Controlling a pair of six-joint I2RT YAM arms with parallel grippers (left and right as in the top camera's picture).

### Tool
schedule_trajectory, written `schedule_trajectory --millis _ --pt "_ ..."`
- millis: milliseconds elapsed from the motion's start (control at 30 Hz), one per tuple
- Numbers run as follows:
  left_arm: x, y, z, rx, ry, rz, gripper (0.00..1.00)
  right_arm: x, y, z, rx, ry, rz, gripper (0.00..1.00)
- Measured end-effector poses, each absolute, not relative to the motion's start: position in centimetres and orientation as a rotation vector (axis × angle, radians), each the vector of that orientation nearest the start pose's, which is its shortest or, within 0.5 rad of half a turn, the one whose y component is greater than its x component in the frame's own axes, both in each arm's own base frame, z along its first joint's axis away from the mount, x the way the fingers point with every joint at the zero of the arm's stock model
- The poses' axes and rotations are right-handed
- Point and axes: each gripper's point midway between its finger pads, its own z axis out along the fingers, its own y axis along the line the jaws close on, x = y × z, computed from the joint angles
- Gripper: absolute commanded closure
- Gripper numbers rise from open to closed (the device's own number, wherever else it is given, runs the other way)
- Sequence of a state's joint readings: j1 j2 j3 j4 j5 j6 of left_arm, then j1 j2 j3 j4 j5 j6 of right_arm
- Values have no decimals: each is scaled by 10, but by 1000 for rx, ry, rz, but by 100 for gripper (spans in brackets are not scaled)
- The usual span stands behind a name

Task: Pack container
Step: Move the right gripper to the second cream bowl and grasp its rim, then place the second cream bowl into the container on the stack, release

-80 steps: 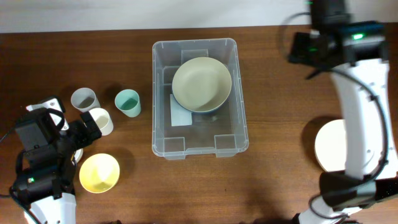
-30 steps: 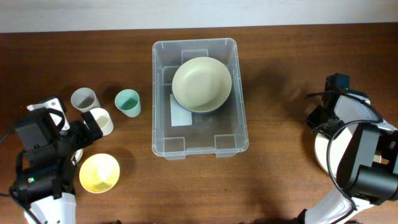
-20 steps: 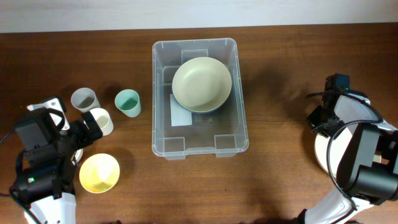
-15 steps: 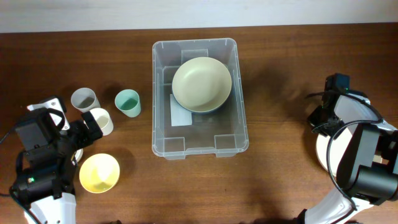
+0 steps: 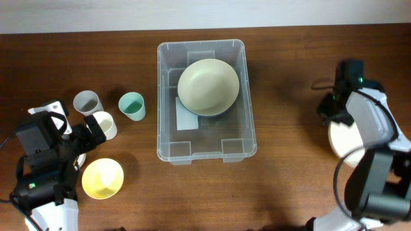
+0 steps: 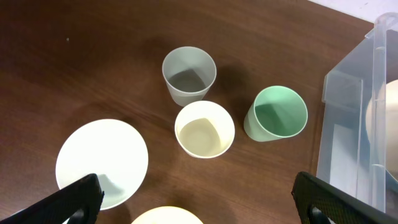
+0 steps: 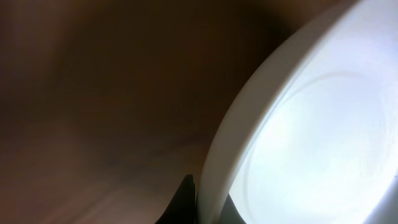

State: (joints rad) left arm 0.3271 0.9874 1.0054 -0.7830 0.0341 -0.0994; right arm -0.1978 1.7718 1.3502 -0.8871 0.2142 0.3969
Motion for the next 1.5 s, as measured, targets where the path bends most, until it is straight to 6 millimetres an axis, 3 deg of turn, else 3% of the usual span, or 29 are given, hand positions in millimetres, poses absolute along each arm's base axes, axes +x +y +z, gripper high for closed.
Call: schedule_trajectory --millis 67,167,233,333,400,533,633,700,900,1033,1133,1167,1233,1500 --pt "282 89 228 -478 2287 74 1 396 -84 143 657 2633 -229 96" --pt "282 89 228 -478 2288 73 1 421 -39 203 373 2532 -168 96" --pt "282 89 228 -478 2289 73 1 430 3 240 136 2468 -127 96" --pt "281 89 227 -479 2291 73 1 434 87 285 -296 2328 -66 96" --pt "280 89 226 -480 2296 72 1 426 141 293 -549 2244 -38 96" --pt "279 88 225 -482 2306 71 1 402 212 292 -896 2119 -14 96" --pt "278 88 224 -483 2308 71 1 388 252 275 -1116 2052 -22 96" --pt "278 88 224 -483 2308 71 1 387 271 247 -1244 2051 -36 96" --pt "278 88 224 -483 2308 71 1 403 286 173 -1377 2131 -68 96" --pt "278 88 224 -483 2308 71 1 408 290 141 -1419 2172 -77 96" --pt "278 88 224 -483 2308 71 1 410 291 135 -1424 2175 -78 94" --pt "278 88 224 -483 2308 71 1 410 291 135 -1424 2171 -78 82" --pt "278 88 224 -483 2308 71 1 412 292 136 -1424 2163 -81 39" --pt "278 88 224 -483 2311 70 1 412 293 136 -1431 2155 -83 37"
